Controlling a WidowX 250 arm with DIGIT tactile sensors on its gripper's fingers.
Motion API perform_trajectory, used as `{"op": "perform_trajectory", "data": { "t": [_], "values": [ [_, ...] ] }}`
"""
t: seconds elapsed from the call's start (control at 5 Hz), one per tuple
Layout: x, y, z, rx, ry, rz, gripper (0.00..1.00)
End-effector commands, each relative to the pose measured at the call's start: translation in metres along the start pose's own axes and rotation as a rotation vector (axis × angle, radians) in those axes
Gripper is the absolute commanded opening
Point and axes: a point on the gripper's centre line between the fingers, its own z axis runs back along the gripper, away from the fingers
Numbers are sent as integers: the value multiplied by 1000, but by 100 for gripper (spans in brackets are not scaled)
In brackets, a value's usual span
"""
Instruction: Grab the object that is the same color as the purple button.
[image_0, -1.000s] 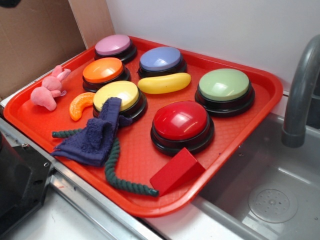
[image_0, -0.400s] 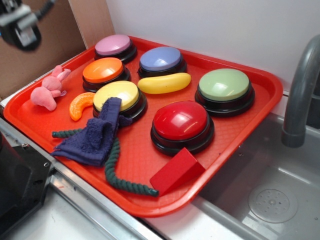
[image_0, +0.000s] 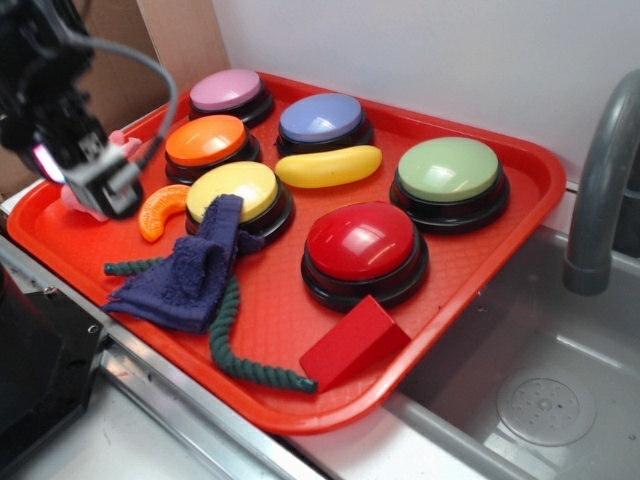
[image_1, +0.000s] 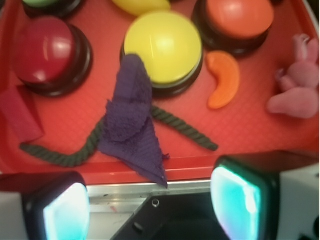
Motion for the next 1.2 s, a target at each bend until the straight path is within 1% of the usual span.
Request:
{"op": "perform_trajectory", "data": {
  "t": [0.0,0.2,0.4,0.6,0.8,1.0],
  "values": [
    [8,4,-52,-14,-19,49,100],
    [10,-2,-77,-53,-45,82,100],
    [11,-6,-92,-36,-27,89,100],
    [9,-14,-102,-5,-48,153,28],
    [7,-20,-103,-15,-35,160,0],
    [6,-23,-102,-2,-26,162,0]
  ]
}}
